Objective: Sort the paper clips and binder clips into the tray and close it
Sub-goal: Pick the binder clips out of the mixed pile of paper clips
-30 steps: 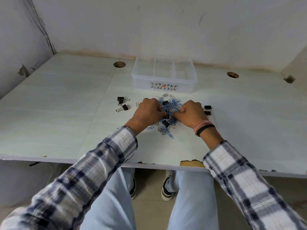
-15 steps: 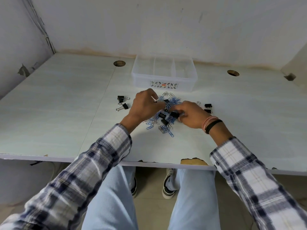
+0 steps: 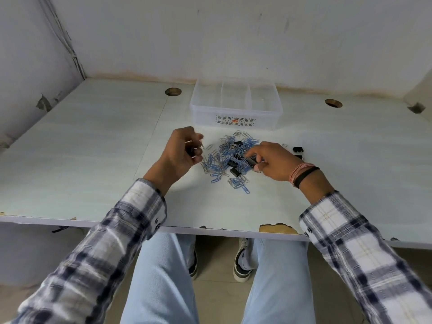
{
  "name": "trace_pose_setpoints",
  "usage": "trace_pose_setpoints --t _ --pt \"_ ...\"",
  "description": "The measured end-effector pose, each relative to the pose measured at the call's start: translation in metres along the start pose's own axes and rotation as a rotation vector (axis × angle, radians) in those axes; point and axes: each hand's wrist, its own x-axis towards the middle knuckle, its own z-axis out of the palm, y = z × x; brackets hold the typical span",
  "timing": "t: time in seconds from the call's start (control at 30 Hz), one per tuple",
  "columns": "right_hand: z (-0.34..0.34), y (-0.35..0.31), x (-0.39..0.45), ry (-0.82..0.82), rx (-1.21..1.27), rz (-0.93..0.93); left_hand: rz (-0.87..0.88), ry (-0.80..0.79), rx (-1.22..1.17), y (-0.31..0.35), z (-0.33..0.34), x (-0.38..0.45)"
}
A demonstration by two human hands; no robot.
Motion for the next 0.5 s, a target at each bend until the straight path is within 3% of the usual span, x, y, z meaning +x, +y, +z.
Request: trace_pose_setpoints --t 0.13,0.23,0.3,0.43,0.5 --pt "-0.006 0.002 -0.003 0.075 0.115 -0.010 0.298 -0.011 0.771 -0.019 0.021 0.000" --pt "-0.010 0.006 -0.009 0.155 0.206 -0.002 0.452 -0.004 1.165 -0.028 0.036 0.000" --pt "-0.011 0.008 -0.015 0.206 0.267 0.019 0.483 -0.037 1.258 -0.027 0.043 -0.002" --pt "-0.013 0.014 -0.021 0.341 0.446 0.044 0.537 -0.205 1.216 -0.014 0.048 -0.006" --pt "-0.016 0.011 -0.021 0.396 0.807 0.127 0.504 -0.279 1.184 -0.006 0.047 -0.007"
